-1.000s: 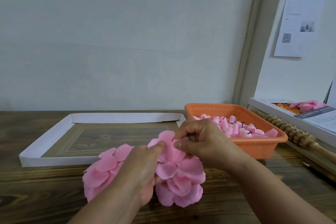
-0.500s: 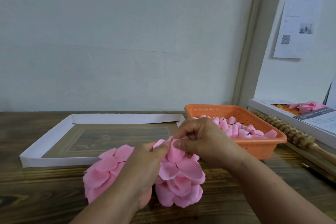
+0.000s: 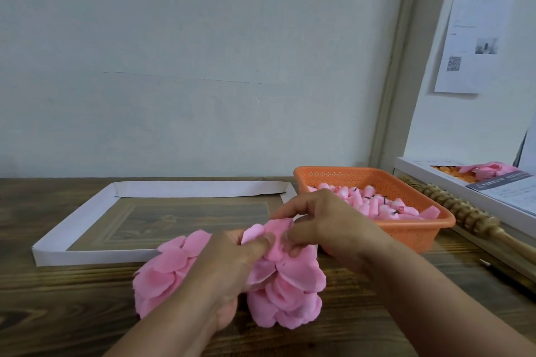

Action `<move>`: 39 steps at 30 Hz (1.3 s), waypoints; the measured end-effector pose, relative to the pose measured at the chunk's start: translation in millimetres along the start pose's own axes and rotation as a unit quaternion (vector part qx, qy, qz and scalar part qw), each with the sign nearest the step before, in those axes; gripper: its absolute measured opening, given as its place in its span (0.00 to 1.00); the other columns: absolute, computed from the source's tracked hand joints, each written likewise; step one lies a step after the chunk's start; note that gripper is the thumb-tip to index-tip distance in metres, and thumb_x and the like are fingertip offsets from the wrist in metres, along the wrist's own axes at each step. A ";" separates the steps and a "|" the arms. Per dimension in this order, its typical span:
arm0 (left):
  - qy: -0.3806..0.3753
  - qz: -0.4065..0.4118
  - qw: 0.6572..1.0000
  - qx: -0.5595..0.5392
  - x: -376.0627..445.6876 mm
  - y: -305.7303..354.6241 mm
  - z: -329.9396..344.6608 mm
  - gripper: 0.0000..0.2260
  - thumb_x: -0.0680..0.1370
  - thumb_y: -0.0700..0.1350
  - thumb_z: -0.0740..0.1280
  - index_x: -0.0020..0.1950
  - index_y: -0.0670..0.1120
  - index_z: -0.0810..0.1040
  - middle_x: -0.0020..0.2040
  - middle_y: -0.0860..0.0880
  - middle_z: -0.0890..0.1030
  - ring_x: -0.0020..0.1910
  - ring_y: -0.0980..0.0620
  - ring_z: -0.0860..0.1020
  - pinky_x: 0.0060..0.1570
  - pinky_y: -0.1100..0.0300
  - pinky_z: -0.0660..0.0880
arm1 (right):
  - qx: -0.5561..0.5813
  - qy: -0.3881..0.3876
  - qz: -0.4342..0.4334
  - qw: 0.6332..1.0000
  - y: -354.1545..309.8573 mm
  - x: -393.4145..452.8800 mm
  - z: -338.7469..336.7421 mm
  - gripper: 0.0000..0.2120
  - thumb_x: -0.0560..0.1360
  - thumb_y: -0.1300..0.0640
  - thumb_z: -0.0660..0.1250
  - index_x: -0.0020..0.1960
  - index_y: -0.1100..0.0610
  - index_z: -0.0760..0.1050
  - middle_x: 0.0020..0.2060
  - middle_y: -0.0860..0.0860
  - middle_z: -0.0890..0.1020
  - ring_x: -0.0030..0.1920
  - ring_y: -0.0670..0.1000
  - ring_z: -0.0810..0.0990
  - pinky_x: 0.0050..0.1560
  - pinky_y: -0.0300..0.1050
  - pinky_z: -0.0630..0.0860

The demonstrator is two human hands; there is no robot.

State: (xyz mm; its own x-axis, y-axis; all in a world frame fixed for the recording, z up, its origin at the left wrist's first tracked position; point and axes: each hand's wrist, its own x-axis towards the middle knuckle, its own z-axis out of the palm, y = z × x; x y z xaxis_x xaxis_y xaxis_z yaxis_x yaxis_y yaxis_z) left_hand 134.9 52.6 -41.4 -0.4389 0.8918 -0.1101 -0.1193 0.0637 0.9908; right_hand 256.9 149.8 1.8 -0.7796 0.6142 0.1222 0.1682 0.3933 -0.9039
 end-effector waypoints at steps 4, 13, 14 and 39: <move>0.001 -0.002 1.000 -0.007 1.2 2.1 -0.3 0.09 0.76 0.40 0.68 0.52 0.36 0.81 0.47 0.40 0.85 0.51 0.40 0.82 0.54 0.42 0.78 | 0.034 -0.030 0.000 0.999 -0.3 -2.5 -5.2 0.14 0.65 0.75 0.68 0.42 0.59 0.83 0.30 0.57 0.83 0.32 0.50 0.81 0.36 0.38 0.78; -0.011 -0.011 1.000 -0.016 1.2 3.7 -1.1 0.07 0.74 0.40 0.70 0.47 0.38 0.83 0.47 0.38 0.84 0.45 0.42 0.82 0.53 0.46 0.77 | -0.191 0.039 -0.113 0.974 -4.8 2.1 -4.0 0.03 0.70 0.64 0.72 0.44 0.60 0.83 0.38 0.56 0.83 0.36 0.49 0.77 0.37 0.42 0.74; -0.018 -0.014 0.999 -0.024 2.0 4.0 -2.1 0.07 0.74 0.40 0.70 0.49 0.37 0.82 0.47 0.37 0.84 0.44 0.43 0.82 0.51 0.47 0.78 | -0.181 0.032 -0.112 0.977 -4.7 1.2 -3.9 0.03 0.71 0.65 0.71 0.45 0.60 0.82 0.37 0.57 0.83 0.35 0.48 0.77 0.36 0.41 0.74; 0.102 -0.035 0.988 -0.108 6.5 -1.7 -4.9 0.04 0.78 0.35 0.64 0.45 0.36 0.78 0.37 0.38 0.84 0.31 0.42 0.83 0.28 0.54 0.80 | -0.179 0.127 -0.172 0.960 14.5 0.6 20.1 0.04 0.72 0.65 0.68 0.41 0.58 0.79 0.34 0.50 0.78 0.33 0.48 0.78 0.37 0.45 0.75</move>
State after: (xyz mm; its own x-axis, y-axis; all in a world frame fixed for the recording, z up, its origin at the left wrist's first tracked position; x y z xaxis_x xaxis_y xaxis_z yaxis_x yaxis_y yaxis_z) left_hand 127.9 56.1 -44.2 -0.5904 0.7782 -0.2140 -0.3340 0.0058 0.9426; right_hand 246.7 142.1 -19.5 -0.6612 0.5345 0.5264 0.1583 0.7853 -0.5985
